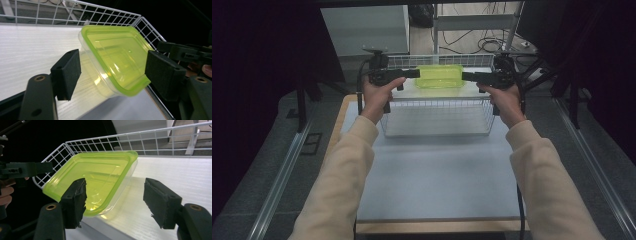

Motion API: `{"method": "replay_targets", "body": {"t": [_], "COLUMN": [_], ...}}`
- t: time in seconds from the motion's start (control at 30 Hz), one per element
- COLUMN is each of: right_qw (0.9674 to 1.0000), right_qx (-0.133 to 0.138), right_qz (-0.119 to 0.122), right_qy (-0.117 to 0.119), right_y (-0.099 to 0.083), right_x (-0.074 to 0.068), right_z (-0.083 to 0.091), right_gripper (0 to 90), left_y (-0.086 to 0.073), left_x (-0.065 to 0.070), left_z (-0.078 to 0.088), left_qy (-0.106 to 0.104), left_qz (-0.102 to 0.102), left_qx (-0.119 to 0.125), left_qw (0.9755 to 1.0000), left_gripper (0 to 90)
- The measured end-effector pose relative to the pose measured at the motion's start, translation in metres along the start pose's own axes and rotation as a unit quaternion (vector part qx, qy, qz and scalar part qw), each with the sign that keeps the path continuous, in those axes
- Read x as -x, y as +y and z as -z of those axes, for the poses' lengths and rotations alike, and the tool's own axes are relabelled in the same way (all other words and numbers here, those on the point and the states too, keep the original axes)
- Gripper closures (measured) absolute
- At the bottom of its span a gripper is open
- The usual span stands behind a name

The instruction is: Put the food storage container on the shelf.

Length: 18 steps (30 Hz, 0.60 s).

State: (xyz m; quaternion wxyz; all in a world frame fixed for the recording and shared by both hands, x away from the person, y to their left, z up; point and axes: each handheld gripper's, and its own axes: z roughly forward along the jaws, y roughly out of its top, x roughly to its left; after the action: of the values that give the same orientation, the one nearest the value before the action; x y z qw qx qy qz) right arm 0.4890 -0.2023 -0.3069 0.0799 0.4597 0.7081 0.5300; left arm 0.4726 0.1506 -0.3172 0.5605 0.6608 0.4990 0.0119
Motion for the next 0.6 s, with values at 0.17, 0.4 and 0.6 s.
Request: {"method": "replay_targets", "body": {"t": [0.17,0.4,0.6], "right_qw": [0.9997,0.9981,0.9961], "right_qx": [-0.004,-0.009,-0.007], "right_qz": [0.02,0.056,0.074], "right_qy": [0.011,0.023,0.048], "right_y": [-0.006,-0.02,-0.042], "right_x": [-0.007,-0.016,-0.02], "right_z": [0.01,0.031,0.046], "right_gripper": [32.5,30.7,30.6], "left_y": [-0.009,-0.032,-0.063], "left_x": [0.003,0.008,0.01], "left_z": [0.013,0.039,0.059], "left_qy": [-0.01,-0.015,-0.016], "left_qz": [-0.008,-0.021,-0.043], "left_qx": [0.002,0.012,0.003], "left_qw": [0.9999,0.9996,0.9989], "left_gripper": [26.5,26.0,26.9]}}
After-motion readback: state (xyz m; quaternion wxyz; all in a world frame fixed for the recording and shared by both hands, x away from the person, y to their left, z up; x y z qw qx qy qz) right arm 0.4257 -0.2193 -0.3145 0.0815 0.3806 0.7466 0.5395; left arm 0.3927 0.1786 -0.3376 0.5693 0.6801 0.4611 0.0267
